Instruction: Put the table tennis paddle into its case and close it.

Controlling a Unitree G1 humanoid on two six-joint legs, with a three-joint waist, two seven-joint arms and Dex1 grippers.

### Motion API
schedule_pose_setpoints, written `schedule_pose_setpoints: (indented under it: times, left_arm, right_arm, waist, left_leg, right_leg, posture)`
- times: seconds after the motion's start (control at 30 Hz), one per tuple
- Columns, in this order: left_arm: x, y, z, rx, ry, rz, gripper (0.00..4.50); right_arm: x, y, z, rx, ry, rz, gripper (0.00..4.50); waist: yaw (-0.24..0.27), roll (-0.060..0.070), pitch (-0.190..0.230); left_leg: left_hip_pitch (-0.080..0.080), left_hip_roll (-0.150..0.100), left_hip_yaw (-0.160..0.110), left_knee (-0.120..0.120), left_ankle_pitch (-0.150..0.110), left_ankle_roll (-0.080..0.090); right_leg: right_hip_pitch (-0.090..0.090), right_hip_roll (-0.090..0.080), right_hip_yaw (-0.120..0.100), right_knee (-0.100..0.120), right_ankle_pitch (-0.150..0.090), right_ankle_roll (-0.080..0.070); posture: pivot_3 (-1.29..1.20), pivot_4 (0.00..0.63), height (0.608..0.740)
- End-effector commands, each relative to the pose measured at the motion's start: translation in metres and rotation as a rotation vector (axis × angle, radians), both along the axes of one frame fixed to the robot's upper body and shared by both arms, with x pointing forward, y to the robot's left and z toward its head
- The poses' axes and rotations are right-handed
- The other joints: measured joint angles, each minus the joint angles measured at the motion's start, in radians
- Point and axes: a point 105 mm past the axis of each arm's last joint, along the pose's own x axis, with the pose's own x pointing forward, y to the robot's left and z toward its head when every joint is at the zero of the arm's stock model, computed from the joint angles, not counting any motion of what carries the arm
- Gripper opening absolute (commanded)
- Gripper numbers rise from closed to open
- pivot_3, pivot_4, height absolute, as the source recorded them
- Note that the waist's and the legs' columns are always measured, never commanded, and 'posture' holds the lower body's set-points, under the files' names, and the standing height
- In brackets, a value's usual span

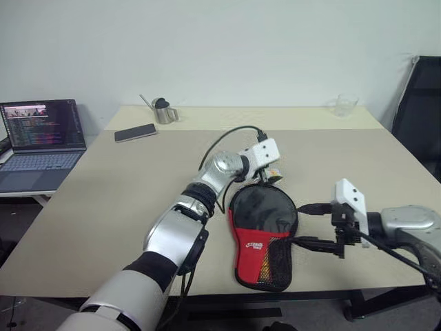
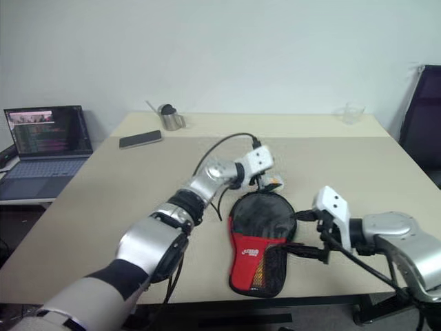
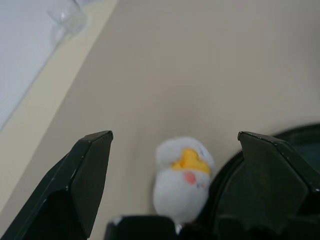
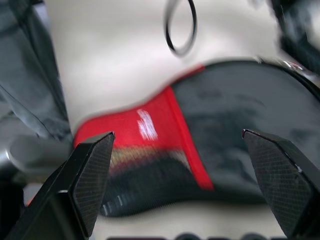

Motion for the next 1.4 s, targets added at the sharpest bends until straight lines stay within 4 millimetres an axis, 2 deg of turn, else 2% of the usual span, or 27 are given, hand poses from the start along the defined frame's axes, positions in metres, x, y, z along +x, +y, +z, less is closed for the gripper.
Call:
schedule_pose_setpoints:
  times: [0.03,0.2,0.3,0.43,0.47,0.57,0.67,0.8,0.93,1.07,1.3,1.4]
  left_arm:
    - [-0.011,0.014,0.009,-0.099,0.180,-0.073,4.40]
    - [-0.035,0.029,-0.013,-0.184,0.408,-0.085,4.40]
    - [-0.046,0.028,-0.021,-0.253,0.474,-0.045,4.40]
    - [-0.056,0.021,-0.035,-0.303,0.467,0.010,4.40]
    - [-0.057,0.020,-0.039,-0.308,0.461,0.028,4.40]
    - [-0.064,0.013,-0.064,-0.309,0.465,0.064,4.40]
    - [-0.060,0.016,-0.090,-0.296,0.498,0.161,4.40]
    - [-0.047,0.026,-0.120,-0.260,0.496,0.309,4.40]
    - [-0.047,0.023,-0.129,-0.268,0.507,0.326,4.40]
    - [-0.050,0.023,-0.129,-0.278,0.509,0.324,4.40]
    - [-0.055,0.028,-0.132,-0.265,0.504,0.336,4.40]
    - [-0.057,0.029,-0.130,-0.273,0.504,0.340,4.40]
  right_arm:
    - [0.027,-0.019,0.024,0.029,-0.124,-0.124,4.50]
    - [0.056,-0.025,0.035,0.125,-0.169,-0.243,4.50]
    - [0.066,-0.023,0.033,0.135,-0.171,-0.279,4.50]
    - [0.087,-0.017,0.039,0.195,-0.170,-0.345,4.50]
    - [0.096,-0.017,0.041,0.203,-0.180,-0.382,4.50]
    - [0.138,-0.020,0.054,0.260,-0.231,-0.598,4.50]
    - [0.166,-0.014,0.060,0.313,-0.233,-0.716,4.50]
    - [0.191,0.008,0.049,0.320,-0.188,-0.745,4.50]
    - [0.202,0.027,0.035,0.323,-0.125,-0.737,4.50]
    - [0.208,0.034,0.014,0.286,-0.040,-0.772,4.50]
    - [0.203,0.051,-0.023,0.228,0.119,-0.769,4.50]
    - [0.201,0.055,-0.031,0.230,0.164,-0.777,4.50]
  waist:
    - [-0.003,0.000,0.000]
    - [-0.012,0.001,-0.001]
    - [-0.011,0.001,0.000]
    - [-0.004,0.001,-0.001]
    - [-0.001,0.001,-0.001]
    - [-0.006,0.003,-0.001]
    - [-0.006,0.003,-0.002]
    - [-0.005,0.004,-0.003]
    - [-0.009,0.006,-0.005]
    - [-0.012,0.008,-0.006]
    - [-0.028,0.012,-0.009]
    - [-0.030,0.014,-0.010]
  left_leg:
    - [0.001,0.000,0.000,0.000,0.000,0.000]
    - [0.006,0.001,0.002,-0.001,0.000,0.000]
    - [0.004,0.001,0.001,0.000,0.000,0.000]
    - [0.003,0.001,0.001,0.000,0.001,-0.002]
    - [0.004,0.001,0.001,0.000,0.001,-0.002]
    - [0.006,0.001,0.003,-0.001,0.002,-0.003]
    - [0.008,0.001,0.004,-0.001,0.002,-0.004]
    - [0.008,0.001,0.004,-0.002,0.002,-0.004]
    - [0.010,0.001,0.004,-0.002,0.002,-0.004]
    - [0.011,0.001,0.003,-0.002,0.001,-0.002]
    - [0.011,0.002,0.003,-0.002,0.001,-0.001]
    - [0.011,0.002,0.003,-0.002,0.000,-0.001]
  right_leg:
    - [0.001,0.000,0.000,0.000,0.000,0.000]
    - [0.003,0.000,0.005,0.002,0.000,0.000]
    - [0.002,0.001,0.007,0.001,0.000,0.000]
    - [0.001,-0.001,0.010,0.001,0.000,0.000]
    - [0.001,-0.001,0.010,0.001,0.000,0.000]
    - [0.002,-0.001,0.011,0.002,0.001,-0.001]
    - [0.002,-0.002,0.012,0.003,0.001,-0.002]
    - [0.002,-0.002,0.012,0.004,0.001,-0.002]
    - [0.005,-0.002,0.012,0.002,0.001,-0.002]
    - [0.007,-0.002,0.011,0.002,0.001,-0.002]
    - [0.007,-0.002,0.011,0.001,0.001,-0.002]
    - [0.007,-0.002,0.011,0.001,0.001,-0.002]
  posture:
    - [0.00,0.150,0.740]
    - [0.00,0.150,0.740]
    - [0.00,0.150,0.740]
    - [0.00,0.150,0.740]
    - [0.00,0.150,0.740]
    - [0.00,0.150,0.740]
    - [0.00,0.150,0.740]
    - [0.00,0.150,0.740]
    - [0.00,0.150,0.740]
    - [0.00,0.150,0.740]
    - [0.00,0.150,0.740]
    - [0.00,0.150,0.740]
